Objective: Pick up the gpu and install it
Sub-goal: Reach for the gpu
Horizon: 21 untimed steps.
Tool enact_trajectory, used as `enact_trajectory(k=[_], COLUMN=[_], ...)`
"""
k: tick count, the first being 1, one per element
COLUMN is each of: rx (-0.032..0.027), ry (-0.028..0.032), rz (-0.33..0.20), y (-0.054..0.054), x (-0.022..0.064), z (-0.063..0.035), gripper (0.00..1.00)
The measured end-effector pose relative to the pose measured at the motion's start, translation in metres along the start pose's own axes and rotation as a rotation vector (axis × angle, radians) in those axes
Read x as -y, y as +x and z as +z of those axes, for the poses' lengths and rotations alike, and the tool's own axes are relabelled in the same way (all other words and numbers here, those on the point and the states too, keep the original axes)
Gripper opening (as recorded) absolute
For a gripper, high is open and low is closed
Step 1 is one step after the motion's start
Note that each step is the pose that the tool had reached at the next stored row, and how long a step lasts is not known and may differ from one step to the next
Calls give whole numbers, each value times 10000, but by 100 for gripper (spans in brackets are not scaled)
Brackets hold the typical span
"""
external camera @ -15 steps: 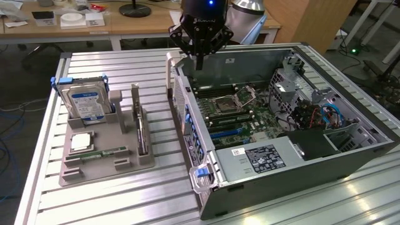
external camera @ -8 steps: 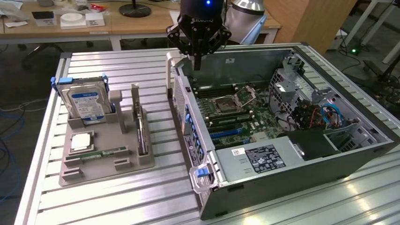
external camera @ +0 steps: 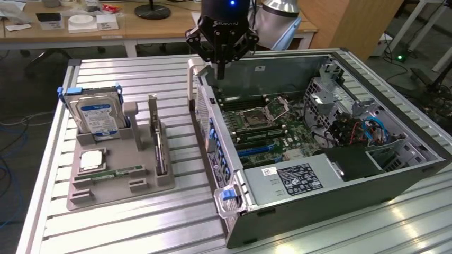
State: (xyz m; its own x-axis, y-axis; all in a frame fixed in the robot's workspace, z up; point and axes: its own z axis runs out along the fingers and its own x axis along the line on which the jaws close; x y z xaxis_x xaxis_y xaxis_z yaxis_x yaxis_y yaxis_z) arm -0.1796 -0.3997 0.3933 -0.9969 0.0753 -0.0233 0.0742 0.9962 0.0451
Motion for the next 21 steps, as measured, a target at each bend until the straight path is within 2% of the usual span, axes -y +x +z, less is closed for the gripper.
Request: enact_trajectory(k=[21], rx=[0], ry=[0], rz=[0], y=[137], x=[16], z=[-4], gripper=[10])
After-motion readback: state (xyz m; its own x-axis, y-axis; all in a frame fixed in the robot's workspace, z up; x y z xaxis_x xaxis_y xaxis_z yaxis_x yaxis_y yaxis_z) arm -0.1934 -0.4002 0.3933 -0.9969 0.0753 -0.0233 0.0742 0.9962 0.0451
